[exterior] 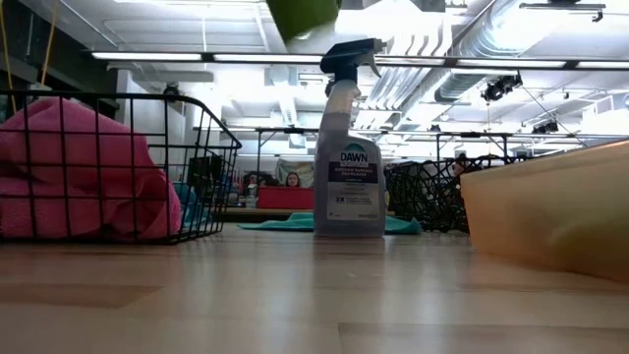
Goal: Sort microfiber towel by color & place in baskets
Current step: Put the top green microfiber cloth into the orange bin
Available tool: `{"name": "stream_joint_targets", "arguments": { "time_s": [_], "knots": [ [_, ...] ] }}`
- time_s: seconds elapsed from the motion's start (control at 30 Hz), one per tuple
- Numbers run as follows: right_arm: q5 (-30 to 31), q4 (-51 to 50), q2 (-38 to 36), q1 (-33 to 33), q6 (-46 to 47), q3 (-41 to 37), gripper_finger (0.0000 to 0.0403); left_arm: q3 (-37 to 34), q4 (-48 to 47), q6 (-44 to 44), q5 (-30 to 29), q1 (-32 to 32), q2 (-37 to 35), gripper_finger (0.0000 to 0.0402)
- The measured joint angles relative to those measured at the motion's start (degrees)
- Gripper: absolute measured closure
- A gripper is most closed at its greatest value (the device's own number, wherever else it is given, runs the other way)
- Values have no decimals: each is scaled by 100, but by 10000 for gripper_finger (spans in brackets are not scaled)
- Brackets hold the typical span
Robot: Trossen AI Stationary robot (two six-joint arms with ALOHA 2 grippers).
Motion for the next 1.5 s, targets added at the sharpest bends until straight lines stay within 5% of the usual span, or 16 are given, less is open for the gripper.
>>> {"name": "stream_joint_targets", "arguments": {
  "time_s": [0.23, 0.53, 0.97, 1.13, 1.33, 1.5],
  "knots": [
    [-169, -2305, 1192, 231, -1159, 2190, 276, 2, -46, 394, -706, -129, -47, 401],
    [828, -3448, 2304, 413, -2538, 3917, 125, 2, -29, 643, -776, -137, -29, 401],
    [460, -3764, 3010, 417, -2435, 4474, 96, 2, 56, 903, -943, -137, -30, 401],
    [460, -3797, 3031, 433, -2324, 4476, 142, 2, 237, 890, -1189, -137, -30, 401],
    [468, -3796, 3033, 565, -2330, 4476, 368, 2, 273, 779, -1805, -140, -30, 380],
    [423, -4156, 2961, 576, -2309, 4474, 390, 11, 215, 783, -1904, -131, -78, 335]
  ]
}}
